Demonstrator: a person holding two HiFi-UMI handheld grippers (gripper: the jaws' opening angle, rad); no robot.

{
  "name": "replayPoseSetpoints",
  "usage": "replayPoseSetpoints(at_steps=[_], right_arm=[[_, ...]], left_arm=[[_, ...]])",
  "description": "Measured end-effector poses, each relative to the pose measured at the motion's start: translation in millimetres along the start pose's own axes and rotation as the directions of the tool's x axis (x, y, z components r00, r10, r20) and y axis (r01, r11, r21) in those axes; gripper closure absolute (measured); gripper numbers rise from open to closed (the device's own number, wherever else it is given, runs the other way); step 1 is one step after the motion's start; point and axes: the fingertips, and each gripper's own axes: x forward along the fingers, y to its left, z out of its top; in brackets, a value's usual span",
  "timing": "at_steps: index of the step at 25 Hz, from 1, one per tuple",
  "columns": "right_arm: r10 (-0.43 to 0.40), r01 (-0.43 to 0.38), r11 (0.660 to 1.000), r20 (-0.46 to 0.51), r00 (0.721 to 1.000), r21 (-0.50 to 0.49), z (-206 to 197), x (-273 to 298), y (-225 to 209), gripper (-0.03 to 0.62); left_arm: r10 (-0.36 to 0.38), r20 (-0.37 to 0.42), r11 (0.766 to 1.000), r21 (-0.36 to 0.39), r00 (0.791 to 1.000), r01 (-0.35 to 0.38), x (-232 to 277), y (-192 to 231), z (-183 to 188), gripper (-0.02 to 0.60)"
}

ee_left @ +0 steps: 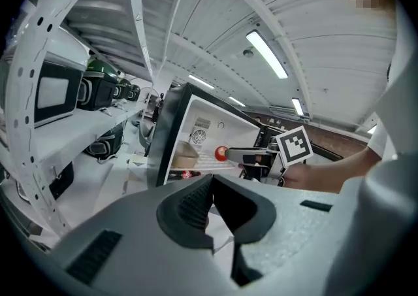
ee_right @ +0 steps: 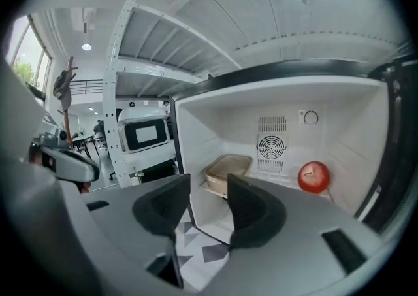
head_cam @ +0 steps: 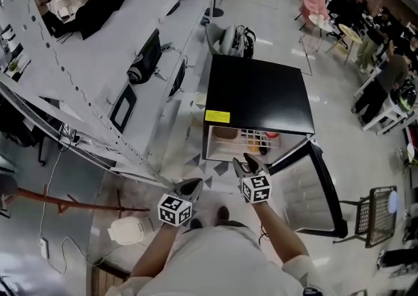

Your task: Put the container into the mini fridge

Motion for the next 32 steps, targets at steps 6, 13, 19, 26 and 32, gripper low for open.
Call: replayPoseSetpoints(at_steps=[6, 13, 19, 26, 32], right_arm=[[-0.054, 0.053, 0.998, 0.042, 0.998, 0.017, 5.2, -50.4, 13.1, 0.462], [-0.113, 0.112, 0.993, 0.07, 0.991, 0.024, 0.7, -115.9, 26.7, 0.537], [-0.13, 0.125, 0.991, 0.091, 0.987, 0.054, -1.8, -143.4, 27.9, 0.553], [-0.09, 0.082, 0.994, 0.107, 0.99, 0.077, 6.7, -163.1, 19.8, 0.563], [0.0, -0.005, 0.999, 0.146, 0.989, 0.037, 23.4, -187.1, 25.7, 0.588]], left_arm=[[-0.104, -0.01, 0.994, 0.038, 0.994, 0.105, 5.2, -13.4, -3.0, 0.577], [-0.198, -0.014, 0.978, 0.062, 0.98, 0.199, 5.1, -39.4, -3.9, 0.577], [-0.22, 0.003, 0.972, 0.082, 0.976, 0.219, -0.5, -60.4, 5.5, 0.577], [-0.195, 0.037, 0.977, 0.092, 0.98, 0.191, -8.7, -79.2, 18.7, 0.577], [-0.13, 0.094, 0.988, 0.091, 0.987, 0.122, -20.0, -96.8, 33.2, 0.577]])
